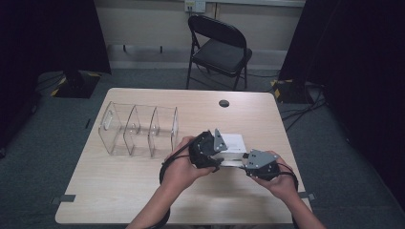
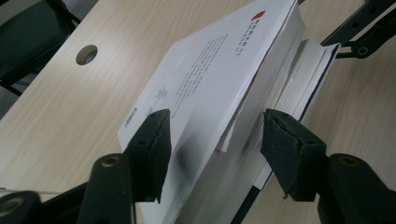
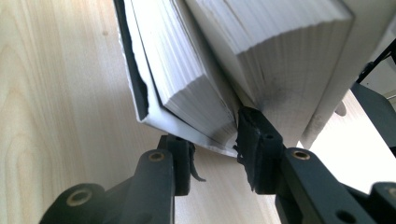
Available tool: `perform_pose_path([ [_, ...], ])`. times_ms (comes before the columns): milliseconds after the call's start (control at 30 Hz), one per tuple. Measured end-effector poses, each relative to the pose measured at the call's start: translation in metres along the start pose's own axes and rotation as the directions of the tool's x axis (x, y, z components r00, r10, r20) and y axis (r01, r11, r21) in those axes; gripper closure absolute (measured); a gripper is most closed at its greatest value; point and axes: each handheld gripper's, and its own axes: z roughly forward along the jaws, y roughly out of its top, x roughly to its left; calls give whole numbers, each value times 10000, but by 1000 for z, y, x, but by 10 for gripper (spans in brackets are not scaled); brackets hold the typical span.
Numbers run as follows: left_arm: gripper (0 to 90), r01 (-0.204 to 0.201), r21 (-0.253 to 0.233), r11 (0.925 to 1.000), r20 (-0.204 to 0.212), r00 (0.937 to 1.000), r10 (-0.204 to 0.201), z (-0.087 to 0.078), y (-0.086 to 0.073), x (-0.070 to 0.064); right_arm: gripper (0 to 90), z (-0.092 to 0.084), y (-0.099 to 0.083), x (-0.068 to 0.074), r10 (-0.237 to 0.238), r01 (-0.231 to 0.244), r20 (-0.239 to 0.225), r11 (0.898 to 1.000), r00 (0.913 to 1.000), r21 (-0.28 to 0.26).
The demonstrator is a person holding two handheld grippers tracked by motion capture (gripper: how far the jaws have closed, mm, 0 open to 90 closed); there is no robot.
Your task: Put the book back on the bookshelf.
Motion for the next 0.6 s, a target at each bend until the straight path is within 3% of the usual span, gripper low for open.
perform_pose_path([
  [100, 401, 451, -130, 9989, -63, 9990, -452, -5, -5, 2, 674, 0, 1, -3, 207, -208, -95, 9998, 9997, -39],
  [267, 403, 671, -63, 9977, -270, 9974, -672, -17, -18, 9, 681, -2, -1, -9, 378, -379, -159, 9993, 9992, -69],
  [400, 396, 1138, -315, 9930, -184, 9933, -1144, -20, -37, 11, 683, -3, -1, -12, 490, -491, -281, 9988, 9984, -23],
  [600, 392, 1278, -184, 9916, -430, 9908, -1284, -25, -53, 10, 682, -4, -2, -17, 666, -666, -500, 9978, 9965, 22],
])
